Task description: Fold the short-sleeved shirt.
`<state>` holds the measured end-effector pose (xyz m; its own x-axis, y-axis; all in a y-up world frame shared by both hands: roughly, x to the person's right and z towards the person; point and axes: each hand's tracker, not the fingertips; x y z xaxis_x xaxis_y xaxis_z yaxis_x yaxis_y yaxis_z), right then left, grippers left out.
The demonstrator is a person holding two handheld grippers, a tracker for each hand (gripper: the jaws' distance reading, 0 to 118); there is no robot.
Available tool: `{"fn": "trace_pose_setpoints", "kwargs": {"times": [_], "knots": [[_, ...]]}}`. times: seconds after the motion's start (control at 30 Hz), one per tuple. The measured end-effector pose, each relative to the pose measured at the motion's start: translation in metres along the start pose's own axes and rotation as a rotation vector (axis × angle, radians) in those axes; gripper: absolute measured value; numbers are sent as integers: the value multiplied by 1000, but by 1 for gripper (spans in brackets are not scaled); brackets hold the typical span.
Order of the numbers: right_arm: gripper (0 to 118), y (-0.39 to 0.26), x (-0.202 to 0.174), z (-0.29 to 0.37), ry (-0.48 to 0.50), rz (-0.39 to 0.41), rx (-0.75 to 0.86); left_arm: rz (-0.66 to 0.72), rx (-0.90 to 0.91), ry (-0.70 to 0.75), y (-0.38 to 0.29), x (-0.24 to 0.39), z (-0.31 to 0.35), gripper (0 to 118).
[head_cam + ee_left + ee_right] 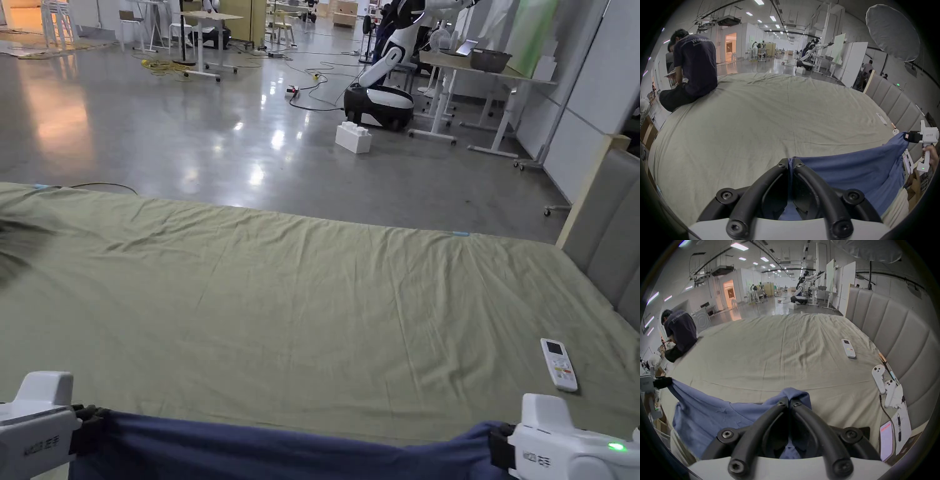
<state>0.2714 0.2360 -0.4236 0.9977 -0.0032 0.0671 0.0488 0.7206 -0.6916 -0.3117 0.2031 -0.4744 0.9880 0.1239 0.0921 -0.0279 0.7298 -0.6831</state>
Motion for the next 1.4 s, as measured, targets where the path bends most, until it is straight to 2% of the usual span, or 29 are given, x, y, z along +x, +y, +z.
{"fn": "trace_pose_setpoints", "kwargs": {"times": [0.07, 0.23, 0.4, 0.53, 0.67, 0.8, 0.93, 1.03, 1.1, 1.13, 1.17, 1.2, 1.27, 1.33, 1.4], "knots": [[2, -8, 2, 24, 24, -10, 16, -7, 20, -3, -8, -4, 21, 5], [2, -36, 0, 69, 33, 25, 26, -3, 36, -28, -32, -10, 61, 5], [2, -76, -3, 94, 32, 74, -33, -23, 1, -37, -71, -15, 85, 5], [2, -114, -5, 96, 0, 131, -127, -37, -79, -41, -107, -17, 92, 5], [2, -152, -3, 82, -2, 116, -207, -58, -166, -30, -139, -17, 86, 5], [2, -175, -5, 61, -40, 142, -237, -94, -269, -22, -161, -22, 61, 5], [3, -185, -7, 46, -55, 138, -247, -105, -273, -2, -169, -21, 48, 5], [11, -189, -12, 42, -67, 146, -240, -108, -269, 5, -169, -20, 48, 10], [42, -186, -17, 46, -86, 165, -239, -112, -266, 2, -163, -21, 51, 28], [56, -183, -18, 50, -92, 175, -237, -105, -267, 1, -160, -23, 53, 42], [64, -178, -20, 55, -102, 189, -234, -92, -261, 5, -157, -21, 58, 57], [64, -172, -22, 60, -131, 209, -234, -75, -237, 12, -151, -21, 63, 61], [66, -159, -25, 73, -178, 233, -186, -60, -175, 11, -138, -21, 71, 62], [72, -143, -30, 86, -192, 225, -124, -55, -86, 19, -123, -15, 81, 64], [73, -123, -36, 98, -197, 193, -43, -63, -13, 24, -106, -7, 88, 64]]}}
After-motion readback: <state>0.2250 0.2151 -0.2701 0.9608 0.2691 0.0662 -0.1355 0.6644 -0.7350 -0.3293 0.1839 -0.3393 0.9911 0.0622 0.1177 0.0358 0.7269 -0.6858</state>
